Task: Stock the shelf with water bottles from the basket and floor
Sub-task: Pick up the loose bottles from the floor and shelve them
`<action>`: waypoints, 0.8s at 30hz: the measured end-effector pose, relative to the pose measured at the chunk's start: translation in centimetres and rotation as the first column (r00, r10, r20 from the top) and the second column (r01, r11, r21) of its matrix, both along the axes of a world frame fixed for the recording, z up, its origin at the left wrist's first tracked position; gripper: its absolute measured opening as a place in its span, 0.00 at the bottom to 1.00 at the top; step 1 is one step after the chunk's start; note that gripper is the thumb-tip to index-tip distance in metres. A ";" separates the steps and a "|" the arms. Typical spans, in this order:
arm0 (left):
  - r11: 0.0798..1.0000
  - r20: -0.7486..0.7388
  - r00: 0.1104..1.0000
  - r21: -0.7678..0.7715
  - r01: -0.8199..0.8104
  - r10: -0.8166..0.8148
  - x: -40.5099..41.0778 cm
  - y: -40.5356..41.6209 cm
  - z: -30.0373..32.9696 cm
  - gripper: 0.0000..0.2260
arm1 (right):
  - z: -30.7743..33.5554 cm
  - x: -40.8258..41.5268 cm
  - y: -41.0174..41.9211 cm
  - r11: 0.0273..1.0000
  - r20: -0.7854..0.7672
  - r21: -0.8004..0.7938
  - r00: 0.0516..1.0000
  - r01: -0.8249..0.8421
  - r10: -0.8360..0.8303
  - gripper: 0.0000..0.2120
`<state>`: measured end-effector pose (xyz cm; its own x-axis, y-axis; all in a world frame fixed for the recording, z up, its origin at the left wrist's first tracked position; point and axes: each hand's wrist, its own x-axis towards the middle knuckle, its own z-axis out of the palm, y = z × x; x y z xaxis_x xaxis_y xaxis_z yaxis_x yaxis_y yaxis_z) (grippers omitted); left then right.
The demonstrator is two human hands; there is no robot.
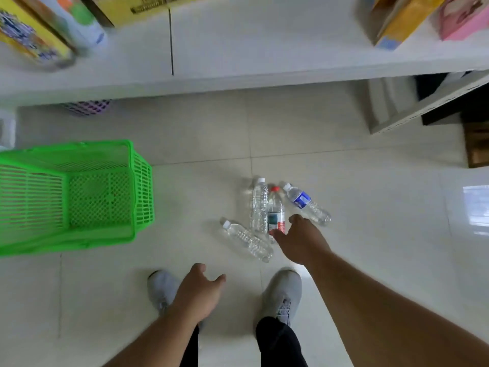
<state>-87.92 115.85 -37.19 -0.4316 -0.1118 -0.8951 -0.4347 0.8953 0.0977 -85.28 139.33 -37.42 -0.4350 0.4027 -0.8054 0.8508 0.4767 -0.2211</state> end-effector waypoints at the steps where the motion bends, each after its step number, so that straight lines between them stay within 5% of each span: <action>1: 1.000 0.007 1.000 0.009 -0.028 0.028 0.3 0.5 -2.6 0.33 | -2.4 -0.2 0.1 1.000 -0.002 0.003 1.000 0.000 0.000 0.27; 7: 0.960 0.029 0.961 0.051 -0.276 0.275 1.8 3.5 -16.8 0.40 | -16.7 -2.6 -0.3 0.999 -0.003 0.026 1.000 -0.028 0.028 0.22; 12: 0.913 0.071 0.912 0.034 -0.407 0.404 3.2 5.5 -25.7 0.40 | -25.5 -5.2 -1.3 0.985 -0.030 0.142 0.994 -0.097 0.103 0.28; 19: 0.849 0.100 0.846 0.029 -0.528 0.523 4.4 7.3 -33.4 0.36 | -32.6 -7.2 -2.5 0.940 -0.023 0.321 0.991 -0.118 0.132 0.28; 24: 0.769 0.067 0.769 0.025 -0.639 0.636 4.4 8.7 -36.4 0.36 | -35.4 -8.4 -3.3 0.956 -0.072 0.294 0.997 -0.004 0.026 0.32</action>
<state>-83.49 124.51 -73.61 -0.2281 -0.3052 -0.9245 -0.9094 0.4059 0.0904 -93.67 135.99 -72.77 -0.4967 0.6097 -0.6176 0.8297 0.5425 -0.1317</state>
